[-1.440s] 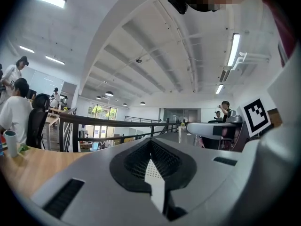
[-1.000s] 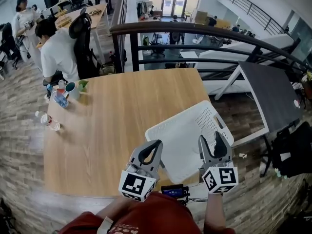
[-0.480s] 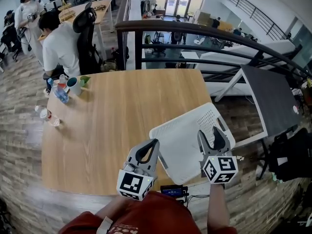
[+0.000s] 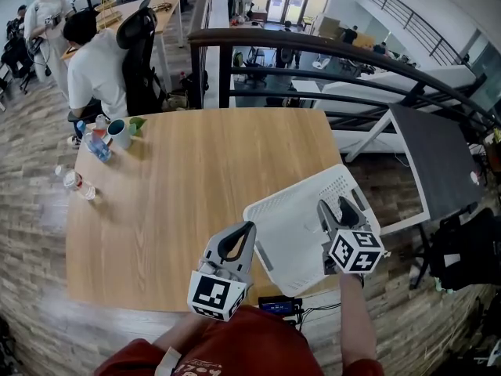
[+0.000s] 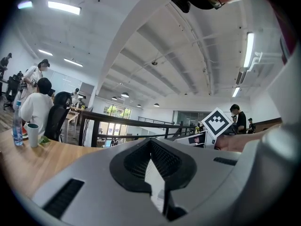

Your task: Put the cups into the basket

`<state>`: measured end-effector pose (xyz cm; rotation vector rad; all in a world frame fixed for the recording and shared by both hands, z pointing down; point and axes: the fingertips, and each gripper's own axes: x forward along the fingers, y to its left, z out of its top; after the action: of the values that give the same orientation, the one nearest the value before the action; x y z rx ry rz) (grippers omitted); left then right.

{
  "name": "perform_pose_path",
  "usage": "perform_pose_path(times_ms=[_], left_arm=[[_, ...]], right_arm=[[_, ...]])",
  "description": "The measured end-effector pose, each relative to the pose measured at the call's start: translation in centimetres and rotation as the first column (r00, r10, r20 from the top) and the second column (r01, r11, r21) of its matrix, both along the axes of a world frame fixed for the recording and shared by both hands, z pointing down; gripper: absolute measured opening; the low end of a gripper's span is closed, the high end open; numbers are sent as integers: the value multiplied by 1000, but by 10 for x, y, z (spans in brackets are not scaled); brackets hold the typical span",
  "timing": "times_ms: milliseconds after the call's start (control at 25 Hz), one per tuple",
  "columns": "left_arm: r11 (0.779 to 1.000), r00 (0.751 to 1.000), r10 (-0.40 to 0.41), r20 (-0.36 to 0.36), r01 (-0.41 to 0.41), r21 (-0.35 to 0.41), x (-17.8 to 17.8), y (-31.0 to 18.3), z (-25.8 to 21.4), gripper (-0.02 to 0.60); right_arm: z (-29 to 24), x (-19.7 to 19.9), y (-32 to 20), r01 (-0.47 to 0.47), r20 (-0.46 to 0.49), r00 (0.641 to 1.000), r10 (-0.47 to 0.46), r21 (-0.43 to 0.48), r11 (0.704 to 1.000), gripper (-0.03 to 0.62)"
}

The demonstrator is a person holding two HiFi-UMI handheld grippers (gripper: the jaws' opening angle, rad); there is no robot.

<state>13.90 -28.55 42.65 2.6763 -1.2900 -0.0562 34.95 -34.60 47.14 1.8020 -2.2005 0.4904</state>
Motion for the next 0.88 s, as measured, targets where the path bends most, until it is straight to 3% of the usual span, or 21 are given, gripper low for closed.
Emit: perform_pose_path(times_ms=[320,640,880], left_arm=[[1000,1000,-6,-4,6,-7,-4,-3,2,8],[1000,1000,-10,-5,10,-16,-9,-4,8,6],[1000,1000,-20,-6,19,-24,-13,-5,10,6]], right_arm=[[28,1,-15,21,-46,999,-27,-124,992,250],[58,10,-33,-10,-7,1000,9,-231,973,250],[75,19,-44,-61,-39,998,52,-289,955,250]])
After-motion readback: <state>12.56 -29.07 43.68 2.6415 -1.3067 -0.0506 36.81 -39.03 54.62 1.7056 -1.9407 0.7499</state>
